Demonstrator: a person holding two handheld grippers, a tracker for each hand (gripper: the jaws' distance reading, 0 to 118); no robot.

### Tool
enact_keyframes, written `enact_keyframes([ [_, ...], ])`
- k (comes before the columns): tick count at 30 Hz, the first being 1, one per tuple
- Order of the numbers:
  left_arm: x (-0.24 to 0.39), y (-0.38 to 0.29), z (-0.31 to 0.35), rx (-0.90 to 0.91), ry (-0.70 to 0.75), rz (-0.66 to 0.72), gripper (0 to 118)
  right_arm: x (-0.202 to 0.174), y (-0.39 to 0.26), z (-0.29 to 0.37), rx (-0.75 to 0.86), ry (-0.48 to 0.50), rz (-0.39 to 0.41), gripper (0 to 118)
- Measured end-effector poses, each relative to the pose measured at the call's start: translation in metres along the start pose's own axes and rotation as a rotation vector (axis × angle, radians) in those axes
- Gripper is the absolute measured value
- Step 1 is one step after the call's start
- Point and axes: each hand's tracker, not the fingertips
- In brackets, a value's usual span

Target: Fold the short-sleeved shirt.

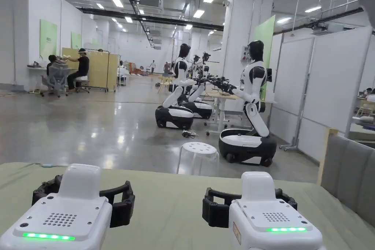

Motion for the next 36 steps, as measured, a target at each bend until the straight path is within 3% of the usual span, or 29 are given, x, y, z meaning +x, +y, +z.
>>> enact_keyframes([
  [14, -0.004, -0.008, -0.01, -0.04, -0.055, 0.027, 99, -0.005, -0.009, -0.008, -0.026, 0.002, 0.04, 116],
  [15, -0.004, -0.008, -0.01, -0.036, -0.056, 0.028, 92, -0.005, -0.009, -0.008, -0.024, 0.002, 0.046, 107],
  [16, -0.004, -0.008, -0.01, -0.036, -0.067, 0.037, 63, -0.004, -0.01, -0.006, -0.008, 0.023, 0.047, 88],
  [17, -0.006, -0.007, -0.008, -0.022, -0.073, 0.052, 4, -0.003, -0.011, -0.004, 0.003, 0.038, 0.037, 43],
  [18, -0.006, -0.007, -0.008, -0.011, -0.068, 0.06, 3, -0.004, -0.01, -0.005, 0.0, 0.026, 0.036, 15],
  [19, -0.003, -0.01, -0.011, -0.017, 0.037, 0.039, 3, -0.005, -0.01, -0.007, 0.003, -0.012, 0.055, 8],
  [21, 0.005, -0.01, -0.012, 0.002, -0.049, 0.053, 3, -0.006, -0.013, -0.007, 0.022, -0.043, 0.077, 8],
  [23, 0.01, -0.01, -0.013, 0.001, -0.038, 0.043, 3, -0.001, -0.011, -0.007, 0.001, -0.002, 0.049, 8],
  [30, 0.022, -0.015, -0.019, 0.004, -0.018, 0.052, 3, 0.001, -0.013, -0.006, 0.004, 0.0, 0.041, 2],
  [33, 0.005, -0.016, -0.012, 0.007, 0.001, 0.047, 3, -0.011, -0.011, -0.006, 0.024, 0.005, 0.091, 1],
  [36, -0.03, -0.022, 0.007, 0.014, 0.078, 0.039, 3, -0.042, -0.005, -0.008, 0.046, 0.099, 0.077, 0],
])
